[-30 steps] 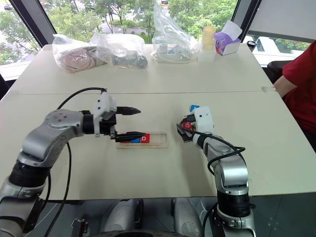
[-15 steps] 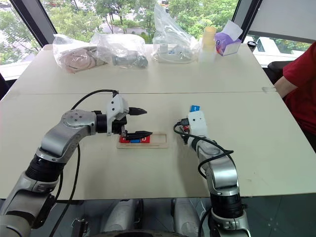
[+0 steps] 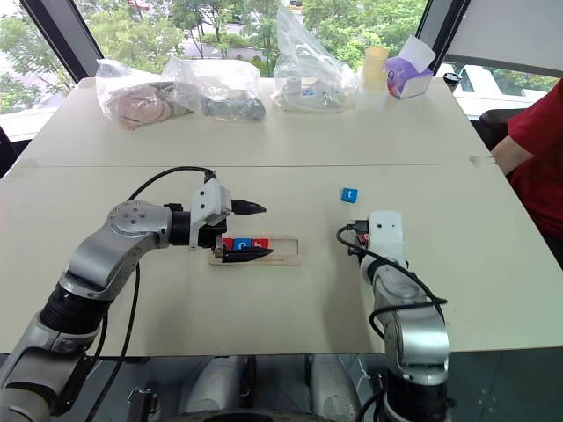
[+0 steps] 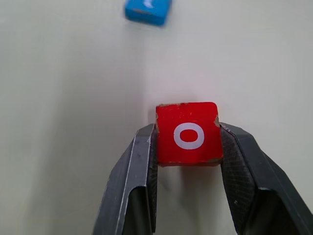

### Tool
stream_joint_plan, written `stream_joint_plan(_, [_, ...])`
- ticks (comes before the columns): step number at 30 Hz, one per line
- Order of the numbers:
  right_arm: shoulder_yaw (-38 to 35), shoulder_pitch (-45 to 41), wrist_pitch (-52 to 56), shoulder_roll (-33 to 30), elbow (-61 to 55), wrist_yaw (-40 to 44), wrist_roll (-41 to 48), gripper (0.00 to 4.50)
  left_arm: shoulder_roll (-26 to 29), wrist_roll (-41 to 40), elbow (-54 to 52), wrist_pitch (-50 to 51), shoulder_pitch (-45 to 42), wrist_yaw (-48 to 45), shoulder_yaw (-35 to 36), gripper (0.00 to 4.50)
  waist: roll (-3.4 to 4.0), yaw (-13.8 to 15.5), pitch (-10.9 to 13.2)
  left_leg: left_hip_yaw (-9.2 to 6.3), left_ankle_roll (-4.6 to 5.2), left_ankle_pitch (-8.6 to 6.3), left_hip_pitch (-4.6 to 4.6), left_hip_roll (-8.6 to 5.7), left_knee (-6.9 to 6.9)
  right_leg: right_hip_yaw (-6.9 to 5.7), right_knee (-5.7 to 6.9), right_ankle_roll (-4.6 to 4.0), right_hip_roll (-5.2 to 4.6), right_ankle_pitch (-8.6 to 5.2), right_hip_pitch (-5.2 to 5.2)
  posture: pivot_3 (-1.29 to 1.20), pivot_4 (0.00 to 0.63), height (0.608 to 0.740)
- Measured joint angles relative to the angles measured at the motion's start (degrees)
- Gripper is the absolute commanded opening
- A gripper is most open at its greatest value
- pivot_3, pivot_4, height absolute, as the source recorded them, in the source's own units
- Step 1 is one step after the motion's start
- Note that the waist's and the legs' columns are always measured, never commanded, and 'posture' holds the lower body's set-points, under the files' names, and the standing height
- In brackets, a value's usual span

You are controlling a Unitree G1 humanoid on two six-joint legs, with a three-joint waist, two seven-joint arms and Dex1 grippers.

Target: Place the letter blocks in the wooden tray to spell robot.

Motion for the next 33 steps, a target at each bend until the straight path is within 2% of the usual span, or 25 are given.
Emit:
stream_joint_plan(3, [-1.0,0.5,1.2,3.6,-1.3,-1.7,-0.3,1.15,-1.2,0.2,0.2,-0.3,0.0,-0.3,-1.2,4.5,0.0,0.0,0.0,0.0,0.0,0.0,0.02,0.05,0.05,0.0,0.0,-0.06,0.08,0.0,0.03,0.0,0.15,0.74])
stream_joint_plan(4, [-1.4,0.3,1.6,4.5,-1.3,-2.0,-0.3,2.24,-1.4,0.2,0.4,-0.5,0.0,-0.5,-1.4,4.5,0.01,0.0,0.0,0.0,-0.01,0.01,0.04,0.05,0.06,0.0,0.0,-0.14,0.07,-0.04,0.05,0.0,0.15,0.74])
stream_joint_plan(6, [-2.4,0.1,1.9,5.2,-1.3,-2.2,-0.3,3.04,-1.6,0.3,0.9,-0.6,-0.1,-0.5,-1.5,4.5,0.0,0.0,0.0,0.0,-0.01,0.01,0.04,0.05,0.07,0.0,0.0,-0.18,0.07,-0.07,0.06,0.0,0.15,0.74])
stream_joint_plan(8, [-2.9,-0.1,2.2,5.2,-1.3,-2.2,-0.3,4.17,-1.6,0.7,1.4,-0.7,-0.2,-0.6,-1.5,4.5,-0.01,0.0,0.0,0.0,-0.01,0.0,0.05,0.05,0.07,0.02,-0.02,-0.16,0.05,-0.06,0.06,0.0,0.15,0.74])
stream_joint_plan(9, [-3.1,-0.2,2.4,5.0,-1.3,-2.1,-0.3,4.46,-1.6,0.7,1.5,-0.8,-0.2,-0.7,-1.5,4.5,-0.01,-0.1,0.0,0.0,-0.01,0.0,0.05,0.05,0.06,0.02,-0.02,-0.11,0.06,-0.03,0.05,0.0,0.15,0.74])
stream_joint_plan(12, [-3.3,-0.5,2.2,3.4,-1.1,0.2,0.8,4.46,-1.2,0.6,1.9,-1.0,-0.2,-1.4,-1.3,4.5,0.0,-0.2,0.0,0.0,0.0,0.0,0.06,0.06,0.05,0.01,-0.01,-0.06,0.08,0.0,0.05,0.0,0.15,0.74])
stream_joint_plan(13, [-3.0,-0.5,0.7,0.8,-0.7,2.8,1.9,4.46,-0.7,0.1,2.0,-0.8,-0.2,-1.9,-0.8,4.5,0.03,-0.2,0.0,0.0,0.0,0.0,0.04,0.06,0.05,0.02,-0.01,-0.06,0.06,0.0,0.02,0.0,0.15,0.74])
stream_joint_plan(17, [-4.2,-1.8,-16.4,-20.4,5.9,21.3,6.1,4.46,4.9,-3.3,1.9,1.1,-0.2,-5.8,3.0,4.5,0.1,0.0,0.1,0.09,0.0,0.0,0.03,-0.03,0.06,-0.02,-0.25,-0.15,-0.03,-0.07,0.14,0.0,0.15,0.74])
stream_joint_plan(20, [-6.2,-1.1,-31.3,-30.7,16.3,38.4,10.6,4.46,9.6,-6.4,0.5,3.4,-0.2,-9.8,4.9,4.5,0.06,0.1,0.1,0.07,0.06,-0.03,0.03,-0.02,0.01,-0.08,-0.36,0.03,0.02,-0.05,0.25,0.0,0.15,0.74])
stream_joint_plan(22, [-6.0,-2.2,-39.5,-36.2,25.6,46.7,11.5,4.46,11.7,-7.7,-0.6,4.0,-0.2,-11.5,6.2,4.5,0.07,0.2,0.1,0.1,0.08,-0.05,0.03,-0.02,0.02,-0.07,-0.37,0.05,-0.02,-0.06,0.26,0.0,0.15,0.74])
stream_joint_plan(25, [-5.9,-6.6,-47.8,-40.7,38.1,57.2,12.9,4.46,12.7,-8.4,-2.2,4.8,-0.4,-11.9,6.8,4.5,0.07,0.2,0.1,0.12,0.08,-0.04,0.04,-0.04,0.07,-0.04,-0.34,0.04,-0.01,-0.05,0.27,0.0,0.15,0.74])
stream_joint_plan(28, [-3.8,-8.3,-53.3,-43.6,44.2,66.2,14.1,4.46,13.0,-9.0,-3.9,5.7,-0.3,-11.6,6.8,4.5,0.06,0.1,0.1,0.09,0.08,-0.04,0.05,-0.01,0.06,-0.05,-0.32,0.07,0.04,-0.04,0.28,0.0,0.15,0.74])
stream_joint_plan(33, [0.0,-10.5,-59.1,-43.8,50.3,72.0,13.5,4.46,13.1,-10.8,-6.5,8.3,0.6,-9.3,7.3,4.5,0.07,0.1,0.1,0.09,0.08,-0.04,0.07,0.0,0.08,-0.04,-0.28,0.07,0.03,-0.04,0.28,0.0,0.15,0.74])
